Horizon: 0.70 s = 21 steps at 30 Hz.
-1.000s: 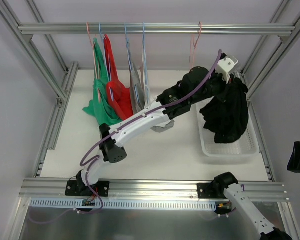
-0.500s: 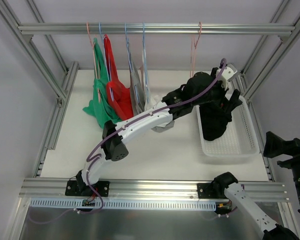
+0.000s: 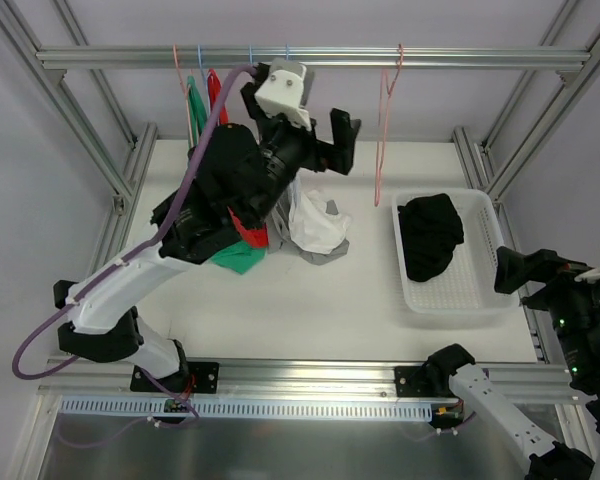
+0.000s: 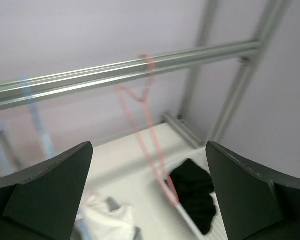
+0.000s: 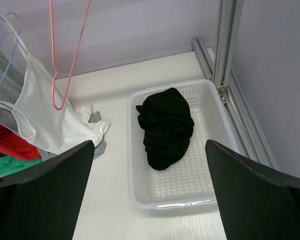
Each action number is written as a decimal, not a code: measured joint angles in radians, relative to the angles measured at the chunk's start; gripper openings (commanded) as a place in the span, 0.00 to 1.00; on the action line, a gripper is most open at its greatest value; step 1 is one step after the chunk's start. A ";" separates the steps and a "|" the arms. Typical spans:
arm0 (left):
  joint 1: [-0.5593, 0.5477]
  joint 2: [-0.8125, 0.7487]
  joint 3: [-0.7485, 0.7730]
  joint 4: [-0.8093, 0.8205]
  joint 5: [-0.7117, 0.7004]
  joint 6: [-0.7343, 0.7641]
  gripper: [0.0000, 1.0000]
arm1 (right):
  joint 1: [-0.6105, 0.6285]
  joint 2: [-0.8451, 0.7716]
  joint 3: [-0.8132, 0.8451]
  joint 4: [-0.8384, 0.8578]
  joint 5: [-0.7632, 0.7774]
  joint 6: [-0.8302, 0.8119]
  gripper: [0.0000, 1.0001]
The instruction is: Remove the tank top from the hanger
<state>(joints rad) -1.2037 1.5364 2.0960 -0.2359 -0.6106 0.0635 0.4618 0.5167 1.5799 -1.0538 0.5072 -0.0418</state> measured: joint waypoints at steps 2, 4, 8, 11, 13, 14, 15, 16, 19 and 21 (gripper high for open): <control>0.051 -0.030 -0.019 -0.040 -0.055 -0.023 0.93 | 0.000 0.009 -0.032 0.017 -0.020 0.001 0.99; 0.120 -0.030 -0.023 -0.089 -0.039 -0.062 0.83 | 0.001 0.013 -0.066 0.028 -0.039 0.001 1.00; 0.251 0.049 -0.006 -0.176 0.008 -0.113 0.72 | 0.001 0.016 -0.113 0.041 -0.071 0.004 0.99; 0.314 0.134 0.014 -0.222 0.018 -0.136 0.66 | 0.001 0.016 -0.119 0.056 -0.090 0.005 1.00; 0.346 0.185 0.015 -0.257 0.015 -0.150 0.66 | 0.001 0.015 -0.122 0.066 -0.098 0.005 1.00; 0.357 0.203 0.015 -0.271 0.012 -0.156 0.65 | 0.001 0.015 -0.124 0.069 -0.103 0.005 1.00; 0.362 0.216 0.015 -0.279 0.006 -0.159 0.64 | 0.001 0.015 -0.127 0.075 -0.105 0.005 0.99; 0.369 0.227 0.015 -0.286 0.003 -0.162 0.63 | 0.001 0.015 -0.132 0.079 -0.108 0.005 0.99; 0.381 0.243 0.014 -0.297 0.000 -0.176 0.56 | 0.001 0.015 -0.145 0.082 -0.121 0.005 0.99; 0.388 0.244 0.014 -0.299 -0.001 -0.186 0.52 | 0.001 0.015 -0.151 0.084 -0.129 0.005 1.00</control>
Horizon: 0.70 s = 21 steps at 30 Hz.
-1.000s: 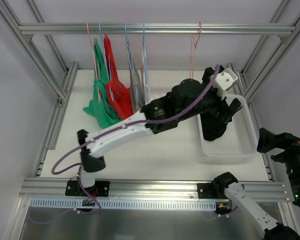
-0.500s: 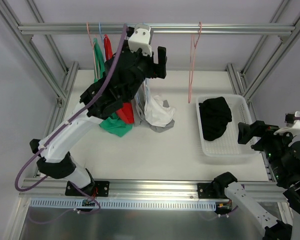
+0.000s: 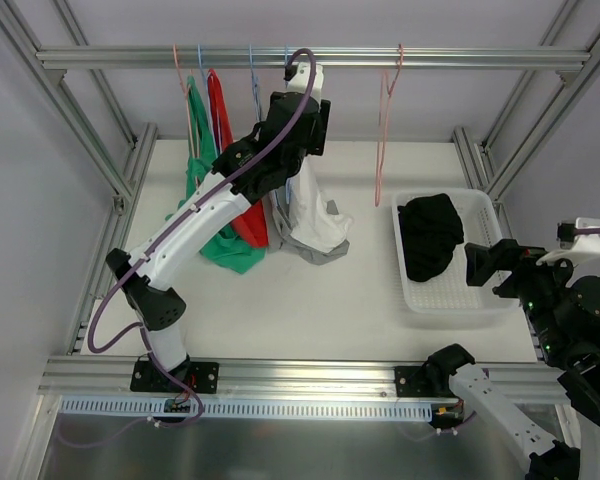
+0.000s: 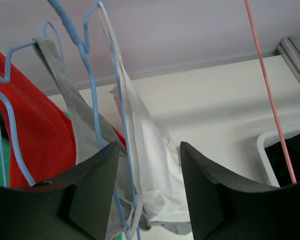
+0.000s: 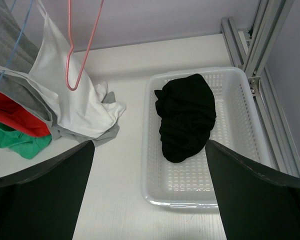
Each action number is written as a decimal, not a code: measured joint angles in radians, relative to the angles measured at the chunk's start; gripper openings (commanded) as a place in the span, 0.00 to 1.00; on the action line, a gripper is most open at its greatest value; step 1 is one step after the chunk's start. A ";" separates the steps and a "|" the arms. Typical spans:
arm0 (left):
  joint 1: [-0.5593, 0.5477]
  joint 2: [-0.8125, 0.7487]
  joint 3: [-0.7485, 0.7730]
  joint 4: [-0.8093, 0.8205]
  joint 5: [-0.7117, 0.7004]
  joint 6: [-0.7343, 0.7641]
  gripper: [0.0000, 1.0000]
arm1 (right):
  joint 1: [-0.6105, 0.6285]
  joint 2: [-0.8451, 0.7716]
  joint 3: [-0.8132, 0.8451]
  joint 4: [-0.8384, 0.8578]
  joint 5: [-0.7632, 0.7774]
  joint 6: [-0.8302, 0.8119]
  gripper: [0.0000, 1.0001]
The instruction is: Remove the tank top from the hanger
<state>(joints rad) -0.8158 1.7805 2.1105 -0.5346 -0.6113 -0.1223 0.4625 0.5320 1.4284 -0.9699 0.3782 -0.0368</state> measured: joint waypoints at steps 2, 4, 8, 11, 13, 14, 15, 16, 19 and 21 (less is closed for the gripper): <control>0.006 0.000 0.000 0.000 0.000 -0.006 0.53 | 0.000 0.000 -0.003 0.002 -0.003 0.000 0.99; 0.010 0.000 0.000 -0.001 0.001 -0.011 0.63 | 0.000 0.000 -0.004 0.002 -0.003 0.000 0.99; 0.013 0.000 0.000 -0.002 0.017 -0.020 0.63 | 0.000 0.001 -0.010 0.014 -0.003 -0.001 0.99; 0.012 -0.005 0.000 -0.002 0.064 -0.018 0.64 | 0.000 0.004 -0.021 0.019 -0.006 -0.001 0.99; 0.011 -0.016 0.000 -0.003 0.093 -0.013 0.64 | 0.000 0.009 -0.028 0.024 -0.010 -0.002 1.00; 0.010 -0.024 0.000 -0.003 0.107 -0.007 0.64 | 0.000 0.013 -0.032 0.025 -0.013 -0.002 0.99; 0.010 -0.032 0.000 -0.003 0.113 -0.003 0.64 | 0.000 0.018 -0.034 0.026 -0.017 -0.001 0.99; 0.010 -0.044 0.000 -0.003 0.117 0.003 0.64 | 0.000 0.022 -0.037 0.029 -0.020 -0.001 0.99; 0.010 -0.082 0.000 -0.002 0.114 0.019 0.64 | 0.000 0.034 -0.040 0.039 -0.029 -0.001 1.00; 0.010 -0.101 0.001 -0.002 0.109 0.031 0.64 | 0.000 0.037 -0.042 0.044 -0.033 -0.001 0.99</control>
<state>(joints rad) -0.8055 1.6798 2.1117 -0.5365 -0.5026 -0.0910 0.4629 0.5690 1.3869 -0.9260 0.3454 -0.0380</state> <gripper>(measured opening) 0.644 0.993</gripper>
